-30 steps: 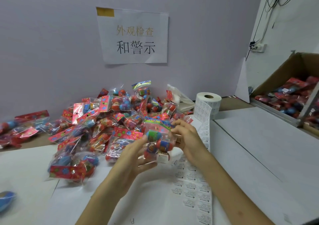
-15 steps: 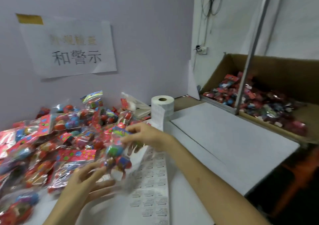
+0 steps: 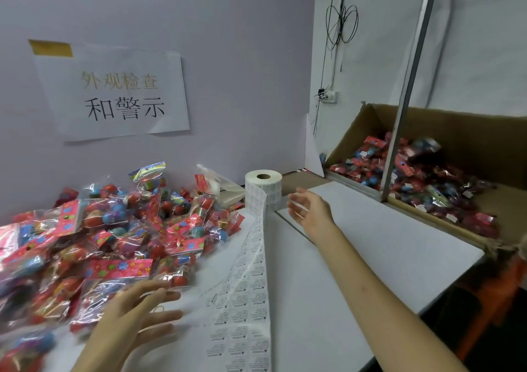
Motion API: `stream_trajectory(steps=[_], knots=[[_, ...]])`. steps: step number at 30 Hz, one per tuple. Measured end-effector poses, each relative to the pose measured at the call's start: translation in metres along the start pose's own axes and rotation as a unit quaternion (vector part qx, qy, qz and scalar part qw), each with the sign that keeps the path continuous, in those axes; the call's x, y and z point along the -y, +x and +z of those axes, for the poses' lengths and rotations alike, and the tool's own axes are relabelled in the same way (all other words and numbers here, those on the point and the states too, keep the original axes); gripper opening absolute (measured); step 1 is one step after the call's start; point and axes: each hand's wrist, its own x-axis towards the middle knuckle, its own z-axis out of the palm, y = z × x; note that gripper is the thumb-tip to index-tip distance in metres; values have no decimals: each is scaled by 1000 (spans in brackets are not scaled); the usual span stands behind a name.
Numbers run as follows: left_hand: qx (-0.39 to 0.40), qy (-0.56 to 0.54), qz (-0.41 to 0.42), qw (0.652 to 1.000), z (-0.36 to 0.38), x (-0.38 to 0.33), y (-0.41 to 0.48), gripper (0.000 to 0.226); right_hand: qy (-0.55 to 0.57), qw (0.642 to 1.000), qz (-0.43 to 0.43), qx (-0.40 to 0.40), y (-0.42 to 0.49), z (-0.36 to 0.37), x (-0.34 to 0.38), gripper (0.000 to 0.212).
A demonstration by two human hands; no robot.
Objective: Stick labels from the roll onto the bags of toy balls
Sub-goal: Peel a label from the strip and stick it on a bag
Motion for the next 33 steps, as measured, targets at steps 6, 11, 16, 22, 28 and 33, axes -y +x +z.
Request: stream_trajectory(steps=[6,11,16,22,28,33], knots=[[-127,48,80,988,5,-13,-9,16,51,984,24,167,-29,58,-13,18],[-180,189,153,953,8,-13,-14,18,-160,948,-77,263,-64,102,-67,14],[-162,329,159,917,6,-7,-16,24,-564,769,-130,272,-73,91,-143,56],[-161,332,154,917,7,-9,-17,27,-539,784,-173,254,-70,85,-158,59],[-168,179,89,965,4,-15,-17,27,-424,839,-240,243,-78,86,-145,63],[-108,-66,19,992,1,-27,-19,61,-285,839,-357,295,-101,93,-133,65]])
